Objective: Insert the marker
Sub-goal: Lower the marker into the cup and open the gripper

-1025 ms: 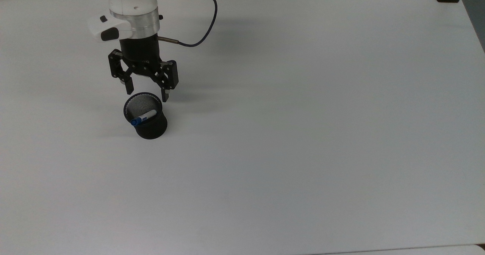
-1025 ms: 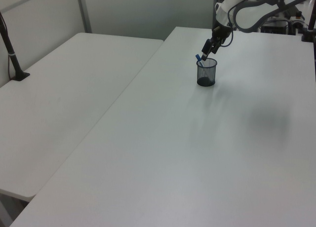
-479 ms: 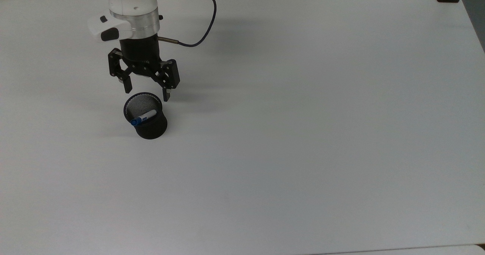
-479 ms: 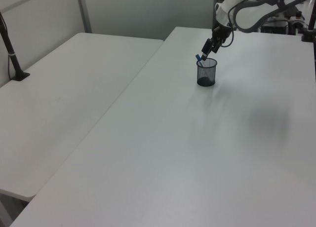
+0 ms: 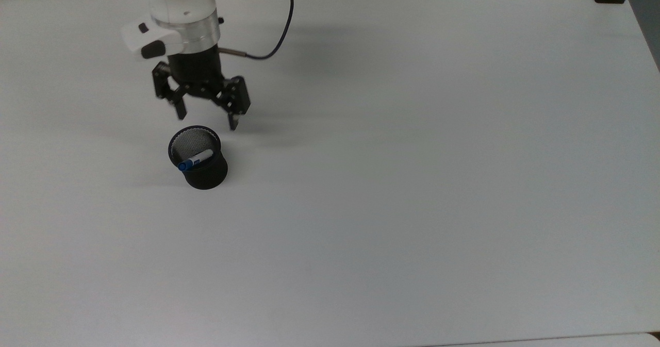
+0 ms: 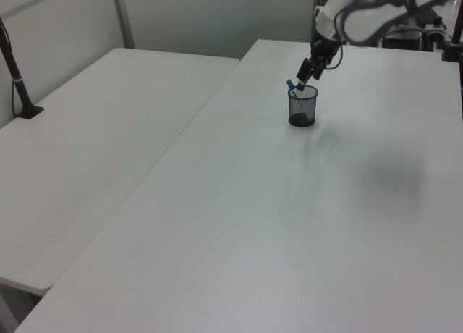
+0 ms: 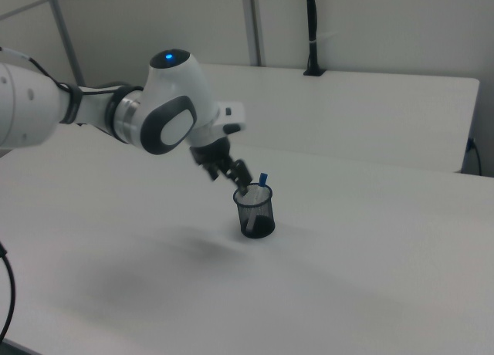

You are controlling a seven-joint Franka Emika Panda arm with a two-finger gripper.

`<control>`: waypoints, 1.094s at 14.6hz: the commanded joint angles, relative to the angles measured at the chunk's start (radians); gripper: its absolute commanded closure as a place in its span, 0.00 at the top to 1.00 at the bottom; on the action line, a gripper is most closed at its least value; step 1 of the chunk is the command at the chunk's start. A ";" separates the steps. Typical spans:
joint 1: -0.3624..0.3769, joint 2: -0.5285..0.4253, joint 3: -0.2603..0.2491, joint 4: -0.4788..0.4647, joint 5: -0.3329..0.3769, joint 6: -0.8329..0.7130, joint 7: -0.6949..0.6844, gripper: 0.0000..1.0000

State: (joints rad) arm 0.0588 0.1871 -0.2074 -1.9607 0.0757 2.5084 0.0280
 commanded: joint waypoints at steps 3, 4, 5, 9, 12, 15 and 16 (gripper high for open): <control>0.049 -0.031 -0.012 0.315 0.013 -0.559 0.016 1.00; 0.049 -0.031 -0.012 0.315 0.013 -0.559 0.015 1.00; 0.049 -0.031 -0.012 0.315 0.013 -0.560 0.015 1.00; 0.056 -0.026 -0.009 0.290 0.010 -0.563 0.015 1.00; 0.058 -0.009 -0.006 0.293 0.010 -0.563 0.016 1.00; 0.058 -0.009 -0.006 0.293 0.010 -0.566 0.016 1.00; 0.056 -0.009 -0.006 0.293 0.010 -0.568 0.016 1.00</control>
State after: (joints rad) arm 0.0586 0.1787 -0.2068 -1.9472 0.0757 2.3778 0.0280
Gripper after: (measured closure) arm 0.000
